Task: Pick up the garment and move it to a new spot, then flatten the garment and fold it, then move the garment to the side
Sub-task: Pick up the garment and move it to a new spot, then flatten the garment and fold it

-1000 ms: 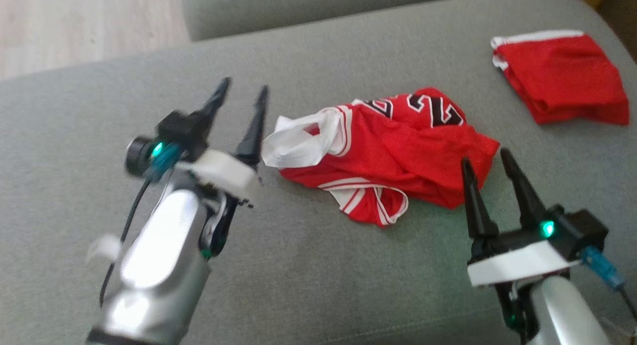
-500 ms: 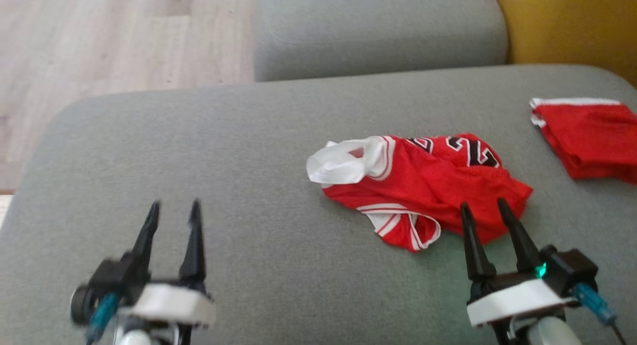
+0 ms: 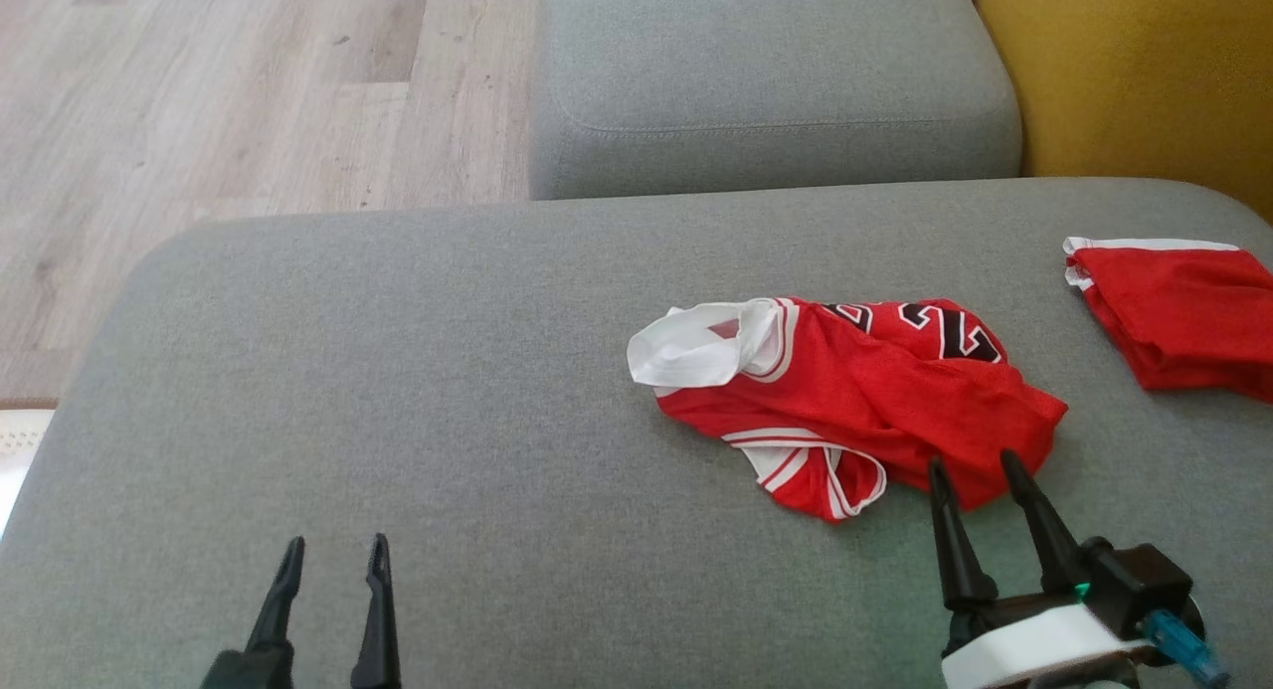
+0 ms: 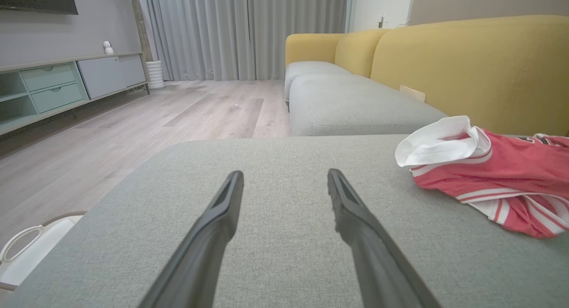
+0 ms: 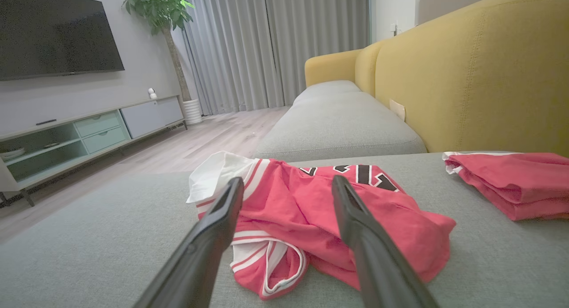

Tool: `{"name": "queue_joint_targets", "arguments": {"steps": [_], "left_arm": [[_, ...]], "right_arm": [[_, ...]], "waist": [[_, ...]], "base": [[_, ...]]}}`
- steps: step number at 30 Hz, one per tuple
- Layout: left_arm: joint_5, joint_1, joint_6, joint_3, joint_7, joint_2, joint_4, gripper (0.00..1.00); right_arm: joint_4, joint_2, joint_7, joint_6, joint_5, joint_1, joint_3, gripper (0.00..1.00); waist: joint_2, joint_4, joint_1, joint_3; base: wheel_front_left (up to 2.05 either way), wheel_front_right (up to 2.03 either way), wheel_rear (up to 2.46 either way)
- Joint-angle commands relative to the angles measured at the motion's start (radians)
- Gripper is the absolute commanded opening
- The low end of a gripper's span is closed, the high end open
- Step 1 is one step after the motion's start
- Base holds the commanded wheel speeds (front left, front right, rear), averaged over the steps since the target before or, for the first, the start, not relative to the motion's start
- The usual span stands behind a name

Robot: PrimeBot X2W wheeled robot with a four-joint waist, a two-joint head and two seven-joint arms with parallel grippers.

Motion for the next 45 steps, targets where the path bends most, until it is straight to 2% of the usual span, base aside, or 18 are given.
{"name": "queue_joint_targets", "arguments": {"steps": [1,19,45], "left_arm": [[0.016,-0.040,0.005,0.025,-0.006,-0.009,-0.031,1.00],[0.048,-0.056,0.000,0.026,-0.006,-0.010,-0.020,1.00],[0.058,-0.080,0.019,0.007,-0.006,-0.003,-0.035,1.00]], "right_arm": [[-0.037,0.004,-0.011,-0.001,-0.011,-0.032,0.012,1.00],[-0.050,0.014,-0.011,-0.001,-0.023,-0.027,-0.009,1.00],[-0.014,0.018,-0.011,-0.001,-0.021,-0.028,-0.014,1.00]], "waist": [[-0.0001,0.001,0.0001,0.000],[-0.0001,-0.008,0.0001,-0.005],[-0.0001,0.003,0.0001,-0.001]], "base": [[0.00,0.00,0.00],[0.00,0.00,0.00],[0.00,0.00,0.00]]}}
